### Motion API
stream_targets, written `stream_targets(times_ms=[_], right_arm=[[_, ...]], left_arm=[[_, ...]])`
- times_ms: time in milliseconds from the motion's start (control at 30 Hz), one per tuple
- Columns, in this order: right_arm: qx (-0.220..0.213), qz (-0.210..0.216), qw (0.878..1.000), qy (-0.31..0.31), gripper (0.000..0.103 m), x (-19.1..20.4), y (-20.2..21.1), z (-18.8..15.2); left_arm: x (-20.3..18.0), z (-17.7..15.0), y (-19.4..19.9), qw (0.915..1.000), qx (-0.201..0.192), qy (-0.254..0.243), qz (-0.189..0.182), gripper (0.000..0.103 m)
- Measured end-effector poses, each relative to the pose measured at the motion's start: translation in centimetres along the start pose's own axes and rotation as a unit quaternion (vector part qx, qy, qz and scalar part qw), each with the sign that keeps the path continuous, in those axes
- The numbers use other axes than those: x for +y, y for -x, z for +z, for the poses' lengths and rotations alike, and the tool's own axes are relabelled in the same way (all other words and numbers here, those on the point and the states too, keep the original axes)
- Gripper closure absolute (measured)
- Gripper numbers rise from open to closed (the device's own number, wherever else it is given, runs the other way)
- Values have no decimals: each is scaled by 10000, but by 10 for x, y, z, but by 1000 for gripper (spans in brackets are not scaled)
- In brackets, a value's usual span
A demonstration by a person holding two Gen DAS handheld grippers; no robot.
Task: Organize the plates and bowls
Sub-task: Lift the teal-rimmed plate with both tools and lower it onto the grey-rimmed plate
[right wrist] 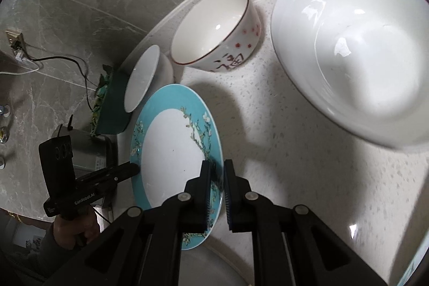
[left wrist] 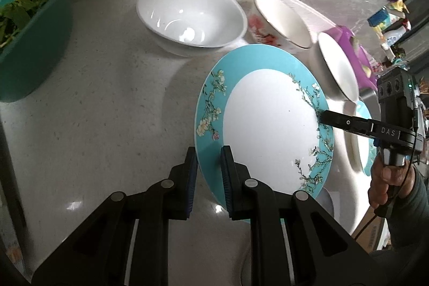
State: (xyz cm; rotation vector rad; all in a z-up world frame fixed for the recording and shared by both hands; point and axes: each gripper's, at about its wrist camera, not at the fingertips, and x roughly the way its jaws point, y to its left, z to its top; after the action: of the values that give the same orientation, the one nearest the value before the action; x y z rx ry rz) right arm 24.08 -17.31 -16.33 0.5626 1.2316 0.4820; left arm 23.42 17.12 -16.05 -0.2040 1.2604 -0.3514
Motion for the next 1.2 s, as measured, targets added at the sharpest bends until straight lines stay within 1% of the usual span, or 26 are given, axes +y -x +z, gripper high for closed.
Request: stream_targets(times_ms=[200,367,500,600,733,967,1200], right_arm=[[-73,39,10000,23,91,12,28,-31],[-63,6,10000,-26,91,14,47,-70],[21,-60,9999,-83,91,11,56,-99],[140,-97,9996,-220,91,2,57,-121],[186,-145,9992,-320,91,-9,59,-137],[219,-226,9992,-228,90,-16,55,-153],[230,-433,9988,-25,90,-13,48,-159]], left_arm=[[-20,-31,29,10000,-58,-65,-46,88],[-39,-76,45,9999,-15,-116,-23,88],[-50,-110,43,9998,148,-120,-6,88],[-61,-134,39,9995,252,-163,50,88],[-74,-159,37,9991,308,-266,141,87],[-76,-176,26,9983,371,-353,295,87],[-76,-182,8,9976,444,-392,372,87]])
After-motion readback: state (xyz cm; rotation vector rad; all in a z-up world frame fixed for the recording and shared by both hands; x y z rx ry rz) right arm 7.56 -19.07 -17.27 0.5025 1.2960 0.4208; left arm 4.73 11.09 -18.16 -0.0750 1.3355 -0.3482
